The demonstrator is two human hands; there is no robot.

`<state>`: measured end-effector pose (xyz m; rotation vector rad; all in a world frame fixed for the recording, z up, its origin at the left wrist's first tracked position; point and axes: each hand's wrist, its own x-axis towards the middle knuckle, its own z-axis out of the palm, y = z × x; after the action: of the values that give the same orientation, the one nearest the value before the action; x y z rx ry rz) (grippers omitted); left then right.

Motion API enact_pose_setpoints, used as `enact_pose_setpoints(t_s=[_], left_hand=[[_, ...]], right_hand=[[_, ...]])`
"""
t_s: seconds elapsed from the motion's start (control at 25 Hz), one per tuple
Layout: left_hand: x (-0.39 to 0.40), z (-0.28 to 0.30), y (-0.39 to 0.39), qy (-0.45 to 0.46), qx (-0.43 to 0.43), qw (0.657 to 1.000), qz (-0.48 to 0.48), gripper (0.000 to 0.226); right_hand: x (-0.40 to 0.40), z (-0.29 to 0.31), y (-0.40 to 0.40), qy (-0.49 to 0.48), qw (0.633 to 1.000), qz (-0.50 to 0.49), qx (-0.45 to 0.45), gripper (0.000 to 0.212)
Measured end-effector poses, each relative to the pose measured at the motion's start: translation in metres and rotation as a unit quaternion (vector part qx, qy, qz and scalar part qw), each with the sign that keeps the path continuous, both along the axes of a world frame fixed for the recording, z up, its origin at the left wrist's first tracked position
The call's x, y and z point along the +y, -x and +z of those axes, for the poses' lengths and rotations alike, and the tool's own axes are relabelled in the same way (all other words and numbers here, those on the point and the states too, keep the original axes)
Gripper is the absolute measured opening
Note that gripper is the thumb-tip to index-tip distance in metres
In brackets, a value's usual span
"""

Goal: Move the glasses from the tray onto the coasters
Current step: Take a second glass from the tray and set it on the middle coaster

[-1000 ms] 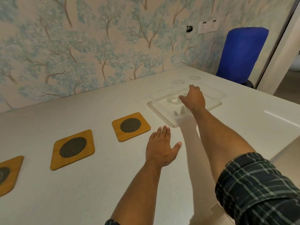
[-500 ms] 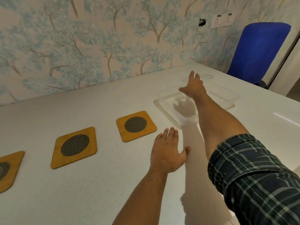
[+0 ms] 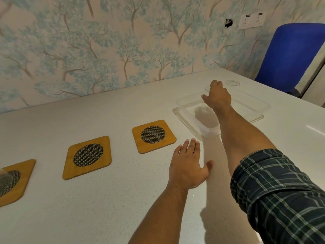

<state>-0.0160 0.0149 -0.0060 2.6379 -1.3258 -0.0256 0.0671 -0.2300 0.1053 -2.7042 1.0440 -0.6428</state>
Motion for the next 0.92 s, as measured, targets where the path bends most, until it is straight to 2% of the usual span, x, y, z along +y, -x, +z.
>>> enact_pose_setpoints(t_s=[0.16, 0.44, 0.72, 0.92], left_hand=[[0.001, 0.003, 0.002, 0.002, 0.008, 1.0, 0.002, 0.108], [0.0, 0.003, 0.003, -0.002, 0.01, 1.0, 0.011, 0.102], [0.001, 0.001, 0.003, 0.019, 0.011, 1.0, 0.002, 0.107], [0.004, 0.002, 0.003, 0.019, 0.02, 1.0, -0.004, 0.096]], right_hand=[[0.0, 0.0, 0.003, -0.035, 0.999, -0.019, 0.013, 0.067], [0.004, -0.008, 0.023, -0.059, 0.998, 0.004, 0.01, 0.076], [0.018, -0.005, 0.045, -0.017, 0.998, 0.02, -0.059, 0.078], [0.038, 0.006, 0.058, -0.018, 0.99, 0.009, -0.138, 0.081]])
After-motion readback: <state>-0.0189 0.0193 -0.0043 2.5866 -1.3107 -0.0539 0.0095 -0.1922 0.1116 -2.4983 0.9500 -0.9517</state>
